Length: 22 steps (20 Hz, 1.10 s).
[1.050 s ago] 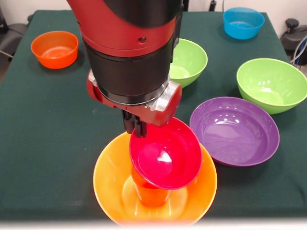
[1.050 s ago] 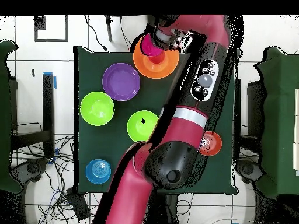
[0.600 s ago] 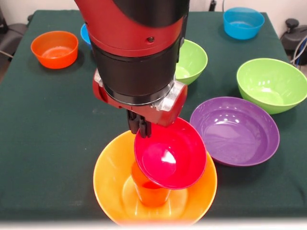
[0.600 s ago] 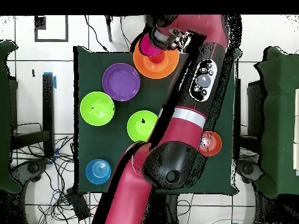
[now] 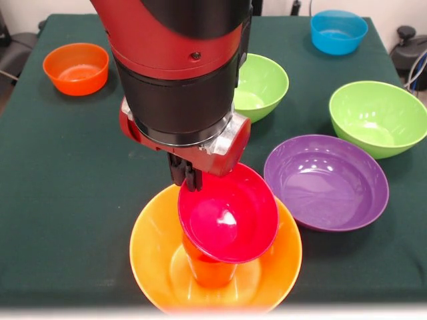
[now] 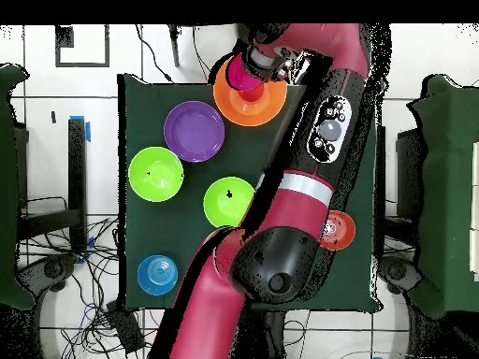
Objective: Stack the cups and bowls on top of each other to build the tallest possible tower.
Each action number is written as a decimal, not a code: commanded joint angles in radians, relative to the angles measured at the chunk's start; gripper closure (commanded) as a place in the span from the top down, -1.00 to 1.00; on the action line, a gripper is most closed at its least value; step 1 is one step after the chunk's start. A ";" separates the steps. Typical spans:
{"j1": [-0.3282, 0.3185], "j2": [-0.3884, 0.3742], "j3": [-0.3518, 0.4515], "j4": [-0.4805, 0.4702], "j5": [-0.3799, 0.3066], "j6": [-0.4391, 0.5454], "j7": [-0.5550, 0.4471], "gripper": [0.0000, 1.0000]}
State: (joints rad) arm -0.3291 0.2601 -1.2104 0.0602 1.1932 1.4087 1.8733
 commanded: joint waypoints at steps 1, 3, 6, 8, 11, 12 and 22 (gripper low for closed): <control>-0.004 -0.017 0.067 0.028 -0.053 0.020 -0.142 -1.00; 0.003 -0.013 0.086 0.038 -0.070 0.001 -0.141 -1.00; 0.003 -0.005 0.095 0.039 -0.075 -0.014 -0.145 -1.00; -0.001 0.001 0.093 0.034 -0.071 -0.021 -0.151 -1.00; -0.006 0.004 0.093 0.031 -0.071 -0.025 -0.157 -1.00; -0.004 0.005 0.103 0.035 -0.079 -0.031 -0.162 -1.00; -0.003 0.018 0.168 0.048 -0.127 -0.074 -0.180 -1.00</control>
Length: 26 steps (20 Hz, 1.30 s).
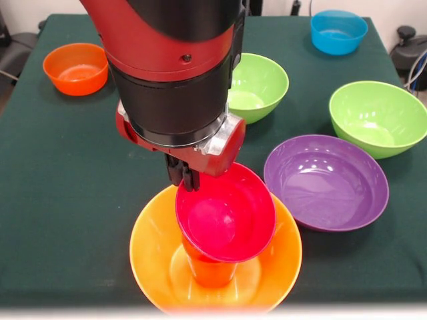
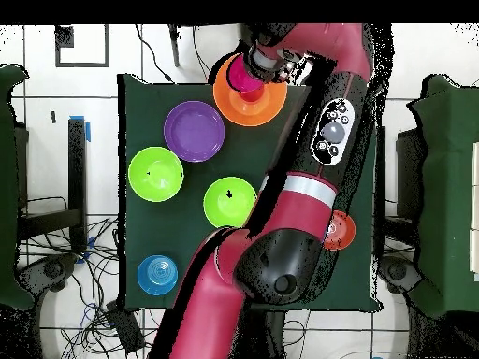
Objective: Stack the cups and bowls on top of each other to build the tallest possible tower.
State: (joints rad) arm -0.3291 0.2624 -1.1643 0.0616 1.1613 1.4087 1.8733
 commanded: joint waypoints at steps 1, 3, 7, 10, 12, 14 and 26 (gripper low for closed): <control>-0.002 0.018 0.126 0.048 -0.099 -0.079 -0.180 -1.00; -0.004 0.023 0.132 0.045 -0.104 -0.090 -0.181 -1.00; -0.001 0.024 0.157 0.050 -0.125 -0.102 -0.184 -1.00; 0.004 0.022 0.179 0.057 -0.145 -0.110 -0.182 -1.00; 0.006 0.022 0.192 0.060 -0.156 -0.115 -0.178 -1.00; 0.007 0.022 0.197 0.061 -0.161 -0.116 -0.172 -1.00; 0.013 0.014 0.231 0.061 -0.200 -0.107 -0.158 -1.00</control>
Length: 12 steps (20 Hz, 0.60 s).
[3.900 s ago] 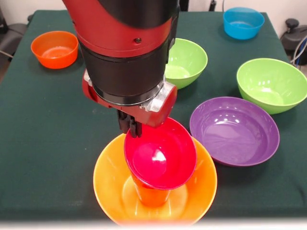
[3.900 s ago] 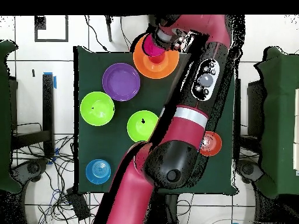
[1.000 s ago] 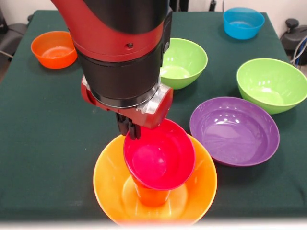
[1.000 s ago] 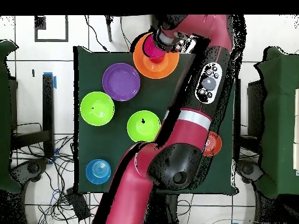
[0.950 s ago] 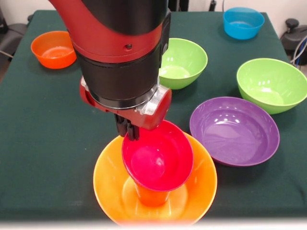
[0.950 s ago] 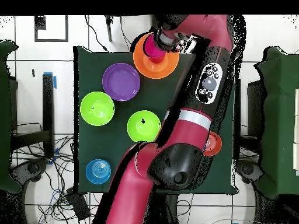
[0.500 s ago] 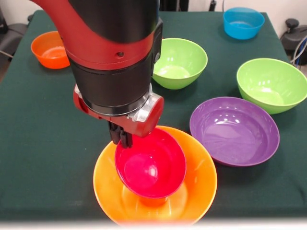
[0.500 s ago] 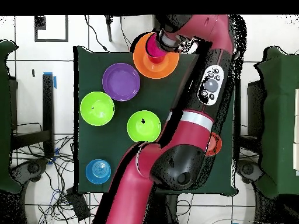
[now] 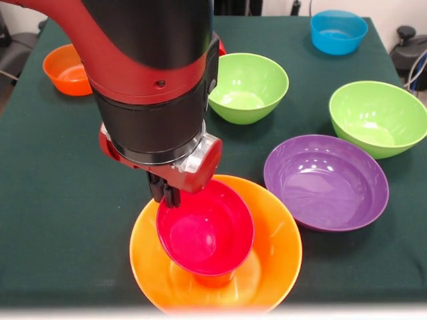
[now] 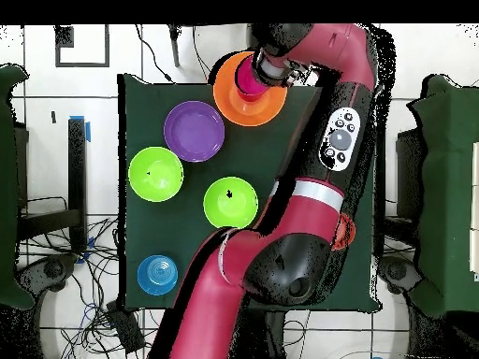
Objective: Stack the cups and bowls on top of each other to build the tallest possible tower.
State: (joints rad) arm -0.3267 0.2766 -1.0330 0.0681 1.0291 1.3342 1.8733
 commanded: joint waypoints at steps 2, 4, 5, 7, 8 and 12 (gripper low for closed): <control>0.010 0.000 0.097 0.052 -0.067 -0.031 -0.155 -1.00; 0.009 0.001 0.093 0.050 -0.065 -0.029 -0.152 -1.00; 0.010 0.000 0.095 0.051 -0.067 -0.028 -0.152 -1.00; 0.011 0.000 0.098 0.054 -0.069 -0.028 -0.150 -1.00; 0.011 0.000 0.098 0.054 -0.069 -0.028 -0.149 -1.00; 0.009 0.003 0.082 0.045 -0.059 -0.025 -0.143 -1.00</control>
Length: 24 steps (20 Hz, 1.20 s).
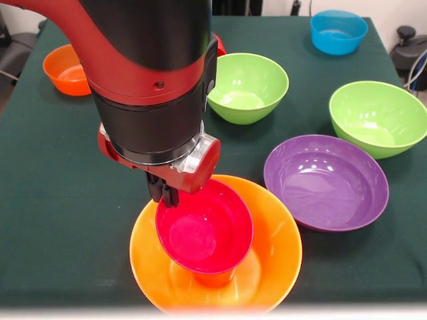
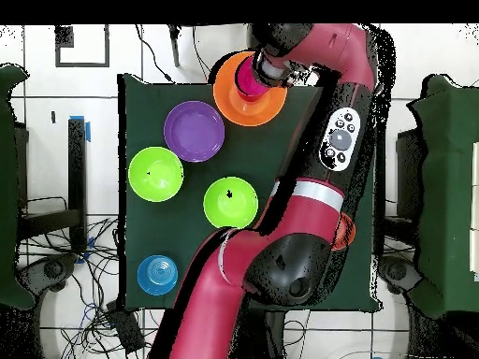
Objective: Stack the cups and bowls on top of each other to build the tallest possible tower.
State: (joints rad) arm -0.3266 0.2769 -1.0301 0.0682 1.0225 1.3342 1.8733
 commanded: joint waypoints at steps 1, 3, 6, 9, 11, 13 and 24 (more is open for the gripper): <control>0.008 0.002 0.076 0.044 -0.051 -0.022 -0.142 -1.00; 0.007 0.002 0.071 0.041 -0.048 -0.019 -0.144 -1.00; 0.011 0.001 0.073 0.043 -0.052 -0.022 -0.140 -1.00; 0.012 0.001 0.072 0.043 -0.051 -0.021 -0.138 -1.00; 0.013 0.000 0.073 0.045 -0.052 -0.021 -0.137 -1.00; 0.015 -0.001 0.076 0.047 -0.055 -0.020 -0.135 -1.00; 0.033 -0.010 0.087 0.063 -0.079 -0.026 -0.118 -1.00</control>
State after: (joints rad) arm -0.3232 0.2769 -1.0300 0.0685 1.0161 1.3340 1.8733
